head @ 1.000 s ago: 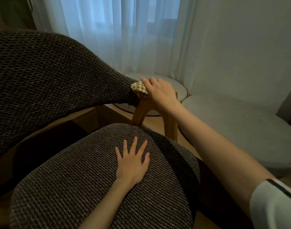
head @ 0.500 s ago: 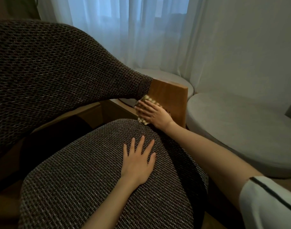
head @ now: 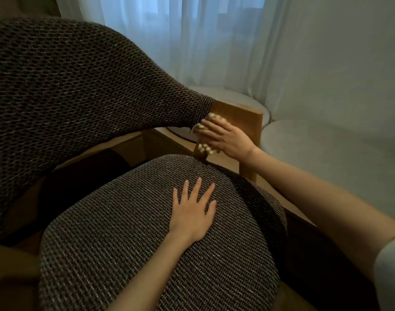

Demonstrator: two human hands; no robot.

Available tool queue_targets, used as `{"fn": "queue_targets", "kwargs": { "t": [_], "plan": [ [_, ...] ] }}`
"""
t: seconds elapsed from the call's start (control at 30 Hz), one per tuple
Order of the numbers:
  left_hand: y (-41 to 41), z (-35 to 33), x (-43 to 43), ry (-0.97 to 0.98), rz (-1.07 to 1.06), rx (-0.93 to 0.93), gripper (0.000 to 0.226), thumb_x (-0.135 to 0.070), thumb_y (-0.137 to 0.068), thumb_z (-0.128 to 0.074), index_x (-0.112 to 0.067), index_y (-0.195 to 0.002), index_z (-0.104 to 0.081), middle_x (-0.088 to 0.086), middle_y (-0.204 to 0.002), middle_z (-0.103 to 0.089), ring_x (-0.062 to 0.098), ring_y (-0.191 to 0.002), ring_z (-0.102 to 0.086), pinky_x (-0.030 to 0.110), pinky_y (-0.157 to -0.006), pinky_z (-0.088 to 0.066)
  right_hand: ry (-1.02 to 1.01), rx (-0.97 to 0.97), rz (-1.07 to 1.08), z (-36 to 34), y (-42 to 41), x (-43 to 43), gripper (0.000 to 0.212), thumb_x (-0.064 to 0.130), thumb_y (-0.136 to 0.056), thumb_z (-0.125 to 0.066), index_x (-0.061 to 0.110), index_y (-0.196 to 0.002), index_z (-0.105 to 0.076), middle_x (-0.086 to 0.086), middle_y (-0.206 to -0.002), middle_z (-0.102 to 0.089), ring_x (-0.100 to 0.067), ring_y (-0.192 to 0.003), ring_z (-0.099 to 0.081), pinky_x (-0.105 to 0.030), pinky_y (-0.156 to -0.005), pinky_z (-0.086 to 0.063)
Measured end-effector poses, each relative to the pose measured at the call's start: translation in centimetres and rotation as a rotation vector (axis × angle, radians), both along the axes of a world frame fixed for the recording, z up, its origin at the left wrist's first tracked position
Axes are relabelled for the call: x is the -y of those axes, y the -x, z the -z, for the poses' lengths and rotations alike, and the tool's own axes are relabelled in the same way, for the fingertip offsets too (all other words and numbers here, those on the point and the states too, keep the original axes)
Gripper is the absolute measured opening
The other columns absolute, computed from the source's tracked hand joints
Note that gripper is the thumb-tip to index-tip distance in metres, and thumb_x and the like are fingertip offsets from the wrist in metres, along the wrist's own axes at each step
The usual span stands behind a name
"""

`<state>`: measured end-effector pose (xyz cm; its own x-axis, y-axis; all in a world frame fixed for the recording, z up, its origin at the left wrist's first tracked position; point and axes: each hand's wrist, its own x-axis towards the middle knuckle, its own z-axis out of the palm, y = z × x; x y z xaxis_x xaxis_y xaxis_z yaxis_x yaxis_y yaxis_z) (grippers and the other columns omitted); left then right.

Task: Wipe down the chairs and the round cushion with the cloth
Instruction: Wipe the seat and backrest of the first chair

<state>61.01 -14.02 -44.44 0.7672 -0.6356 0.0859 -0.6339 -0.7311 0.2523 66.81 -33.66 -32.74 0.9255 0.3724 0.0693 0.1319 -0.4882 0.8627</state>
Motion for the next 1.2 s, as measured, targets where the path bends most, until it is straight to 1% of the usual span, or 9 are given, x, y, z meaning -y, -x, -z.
{"fn": "queue_targets", "kwargs": {
  "t": [0.13,0.23,0.4,0.47,0.53,0.67,0.9,1.03,1.2],
  "plan": [
    [0.6,-0.3,-0.7,-0.026,0.006,-0.028,0.053,-0.055,-0.097,-0.005,-0.043,-0.148,0.007,-0.006,-0.159,0.014,0.023,-0.145,0.016,0.048,-0.115,0.015,-0.266,0.03,0.059,-1.5,2.2,-0.3,0.054,0.013,-0.102,-0.018,0.015,-0.152,0.002,-0.005,-0.16,0.004,-0.026,-0.147,0.007,-0.039,-0.116,0.013],
    [1.2,-0.2,-1.9,-0.037,0.004,-0.048,0.053,-0.055,-0.097,-0.005,-0.043,-0.148,0.007,-0.006,-0.159,0.013,0.022,-0.146,0.016,0.046,-0.114,0.015,-0.529,0.053,0.116,-1.9,4.1,-2.2,0.054,0.008,-0.101,-0.025,0.015,-0.153,-0.01,-0.005,-0.16,-0.01,-0.023,-0.148,-0.003,-0.036,-0.119,0.006],
    [3.0,-0.1,-4.2,-0.012,-0.057,-0.055,0.055,-0.055,-0.097,-0.007,-0.04,-0.15,-0.001,-0.007,-0.16,0.004,0.02,-0.147,0.008,0.044,-0.114,0.013,-1.042,0.107,0.055,-0.5,9.6,-6.4,0.058,0.012,-0.093,-0.053,0.017,-0.147,-0.032,-0.003,-0.152,-0.036,-0.022,-0.141,-0.028,-0.04,-0.118,-0.016],
    [3.8,-0.2,-5.2,-0.01,-0.088,-0.068,0.055,-0.055,-0.097,-0.008,-0.039,-0.15,-0.004,-0.006,-0.16,0.002,0.021,-0.147,0.006,0.044,-0.115,0.011,-1.194,0.055,0.061,1.8,12.8,-8.0,0.052,0.017,-0.094,-0.053,0.021,-0.144,-0.038,0.0,-0.146,-0.043,-0.018,-0.136,-0.036,-0.039,-0.113,-0.026],
    [4.5,-0.2,-6.1,-0.025,-0.103,-0.081,0.056,-0.055,-0.097,-0.008,-0.038,-0.15,-0.007,-0.006,-0.16,0.002,0.021,-0.147,0.006,0.045,-0.115,0.011,-1.34,0.007,0.162,5.1,15.9,-9.7,0.047,0.021,-0.096,-0.049,0.023,-0.142,-0.039,0.001,-0.144,-0.046,-0.018,-0.134,-0.038,-0.038,-0.111,-0.023],
    [5.2,-0.6,-7.2,-0.048,-0.125,-0.057,0.057,-0.054,-0.097,-0.01,-0.034,-0.151,-0.012,-0.004,-0.161,-0.001,0.022,-0.147,0.003,0.045,-0.116,0.007,-1.234,0.042,0.351,9.7,17.9,-11.7,0.049,0.034,-0.1,-0.038,0.025,-0.147,-0.032,0.004,-0.154,-0.031,-0.02,-0.144,-0.02,-0.04,-0.117,-0.003],
    [6.0,-1.1,-7.5,0.022,-0.131,-0.028,0.054,-0.049,-0.099,-0.02,-0.031,-0.15,-0.022,0.0,-0.16,-0.013,0.023,-0.147,-0.006,0.047,-0.119,0.0,-1.176,0.165,0.397,10.1,17.4,-12.5,0.045,0.04,-0.099,-0.036,0.026,-0.142,-0.041,0.006,-0.149,-0.04,-0.018,-0.142,-0.026,-0.041,-0.118,-0.008],
    [6.2,-1.1,-7.5,0.082,-0.162,0.039,0.049,-0.042,-0.099,-0.029,-0.026,-0.145,-0.036,0.004,-0.155,-0.029,0.025,-0.143,-0.021,0.047,-0.118,-0.011,-1.22,0.205,0.383,9.7,17.8,-12.7,0.042,0.031,-0.097,-0.042,0.023,-0.138,-0.046,0.004,-0.144,-0.047,-0.017,-0.139,-0.031,-0.038,-0.119,-0.011],
    [7.1,-1.5,-7.7,0.112,-0.207,0.046,0.045,-0.034,-0.097,-0.035,-0.023,-0.141,-0.044,0.005,-0.15,-0.039,0.025,-0.139,-0.031,0.045,-0.116,-0.018,-1.346,0.247,0.511,9.5,20.8,-14.5,0.048,0.019,-0.095,-0.043,0.027,-0.142,-0.041,0.005,-0.15,-0.037,-0.02,-0.144,-0.02,-0.042,-0.12,-0.007]
  ]
}}
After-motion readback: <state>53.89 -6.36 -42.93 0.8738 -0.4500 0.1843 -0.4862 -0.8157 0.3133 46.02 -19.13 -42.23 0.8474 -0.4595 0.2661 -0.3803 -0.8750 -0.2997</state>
